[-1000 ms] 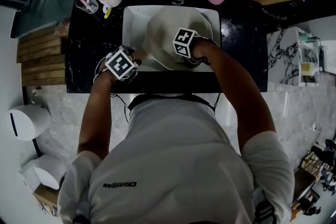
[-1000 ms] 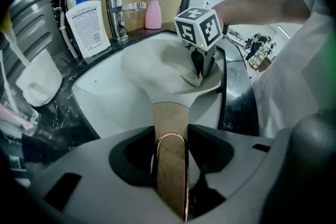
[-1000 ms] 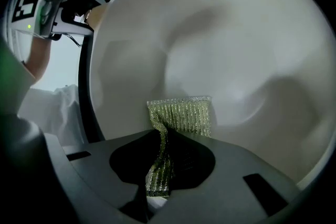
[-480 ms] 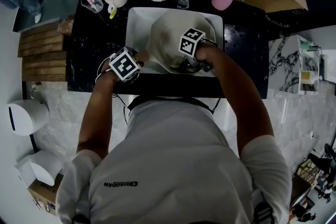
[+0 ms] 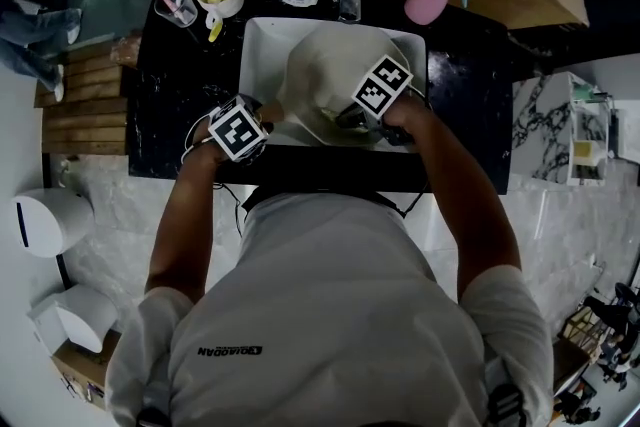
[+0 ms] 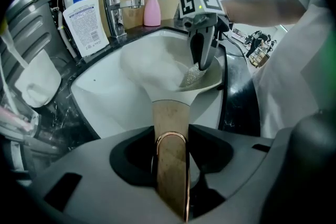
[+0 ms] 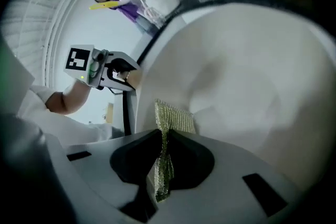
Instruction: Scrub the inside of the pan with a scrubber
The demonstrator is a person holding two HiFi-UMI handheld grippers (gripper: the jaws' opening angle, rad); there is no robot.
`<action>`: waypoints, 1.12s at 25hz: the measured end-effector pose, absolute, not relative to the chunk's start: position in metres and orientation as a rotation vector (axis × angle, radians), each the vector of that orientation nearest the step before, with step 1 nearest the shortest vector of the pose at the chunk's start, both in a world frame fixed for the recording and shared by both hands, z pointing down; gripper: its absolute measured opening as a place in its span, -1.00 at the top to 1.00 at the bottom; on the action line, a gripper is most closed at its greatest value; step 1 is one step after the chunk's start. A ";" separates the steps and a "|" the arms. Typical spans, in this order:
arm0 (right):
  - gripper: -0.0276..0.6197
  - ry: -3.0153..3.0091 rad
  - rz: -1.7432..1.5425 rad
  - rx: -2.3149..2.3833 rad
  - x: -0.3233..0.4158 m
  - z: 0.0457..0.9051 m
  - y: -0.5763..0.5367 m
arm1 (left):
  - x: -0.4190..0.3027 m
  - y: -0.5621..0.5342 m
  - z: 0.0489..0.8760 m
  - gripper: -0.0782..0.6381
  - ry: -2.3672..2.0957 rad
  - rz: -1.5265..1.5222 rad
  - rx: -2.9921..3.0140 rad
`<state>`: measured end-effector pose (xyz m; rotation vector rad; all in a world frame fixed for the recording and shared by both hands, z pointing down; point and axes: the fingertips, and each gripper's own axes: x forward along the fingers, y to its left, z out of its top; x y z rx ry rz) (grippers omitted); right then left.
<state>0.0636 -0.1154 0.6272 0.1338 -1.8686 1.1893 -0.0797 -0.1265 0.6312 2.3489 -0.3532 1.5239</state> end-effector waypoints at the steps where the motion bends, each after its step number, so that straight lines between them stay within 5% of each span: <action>1: 0.69 -1.928 1.138 0.191 0.063 0.621 -0.125 | -0.079 -0.125 0.629 0.25 -0.348 1.524 2.341; 10: 0.69 -2.174 0.444 0.706 0.071 0.593 -0.215 | -0.079 -0.126 0.631 0.25 -0.338 1.516 2.346; 17: 0.69 -1.955 -0.032 0.631 0.065 0.630 -0.256 | -0.079 -0.124 0.630 0.25 -0.332 1.511 2.340; 28: 0.69 -1.913 0.018 0.540 0.043 0.673 -0.262 | -0.080 -0.123 0.629 0.25 -0.324 1.511 2.337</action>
